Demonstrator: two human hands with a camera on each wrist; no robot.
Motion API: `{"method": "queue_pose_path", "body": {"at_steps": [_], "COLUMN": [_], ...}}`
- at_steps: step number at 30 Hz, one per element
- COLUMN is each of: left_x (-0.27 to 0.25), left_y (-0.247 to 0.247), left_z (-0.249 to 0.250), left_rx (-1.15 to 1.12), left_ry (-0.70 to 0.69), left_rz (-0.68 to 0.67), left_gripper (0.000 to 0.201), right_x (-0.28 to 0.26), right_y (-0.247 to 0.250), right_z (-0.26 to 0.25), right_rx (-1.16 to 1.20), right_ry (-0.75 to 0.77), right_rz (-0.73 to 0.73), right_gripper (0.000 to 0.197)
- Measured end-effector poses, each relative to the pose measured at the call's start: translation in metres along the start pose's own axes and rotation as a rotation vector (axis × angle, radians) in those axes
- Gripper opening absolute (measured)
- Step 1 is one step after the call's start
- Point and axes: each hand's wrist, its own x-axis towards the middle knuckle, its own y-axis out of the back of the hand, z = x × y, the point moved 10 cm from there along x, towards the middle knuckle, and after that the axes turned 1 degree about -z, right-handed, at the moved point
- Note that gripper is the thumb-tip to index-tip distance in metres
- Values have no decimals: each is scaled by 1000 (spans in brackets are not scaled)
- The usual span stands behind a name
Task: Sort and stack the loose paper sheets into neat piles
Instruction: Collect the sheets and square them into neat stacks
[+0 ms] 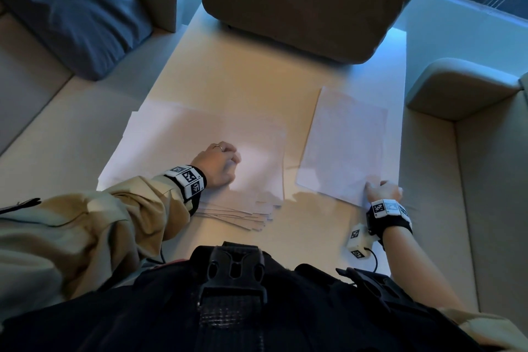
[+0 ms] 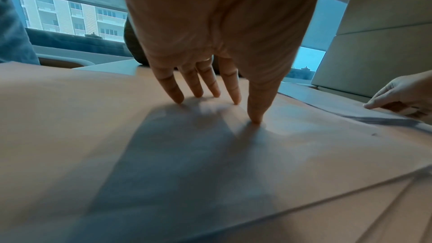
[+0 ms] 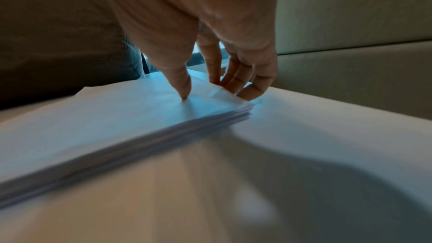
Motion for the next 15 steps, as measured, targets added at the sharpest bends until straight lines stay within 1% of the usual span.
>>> {"method": "queue_pose_path", "body": {"at_steps": [4,6,8,9,10,12,13,15], "left_x": [0,0,-2,-4,-7,-14,-18,-22], "left_y": [1,-1,-2,-3,-7,-18,-24,-36], "left_z": [1,1,3,6,11,23,28,34], "left_rx": [-3,-8,-2,14,47,171,232,289], "left_ry": [-27,-42,-49,-58,-79,-149,-187,-238], "left_rz": [11,4,-6,-27,-68,-163,-200,-240], "left_gripper": [38,39,45,53,66,94,103,108], "right_x": [3,1,-5,-10,-16,-31,-42,-65], "right_y": [0,4,8,8,8,1,-5,-21], "right_z": [-2,-4,-8,-11,-18,-38,-49,-68], "right_rx": [11,14,31,55,84,153,180,201], "right_ry": [40,41,37,55,95,215,278,370], "right_rz": [-3,22,53,74,91,87,61,-28], "right_gripper": [38,39,43,42,40,33,30,26]}}
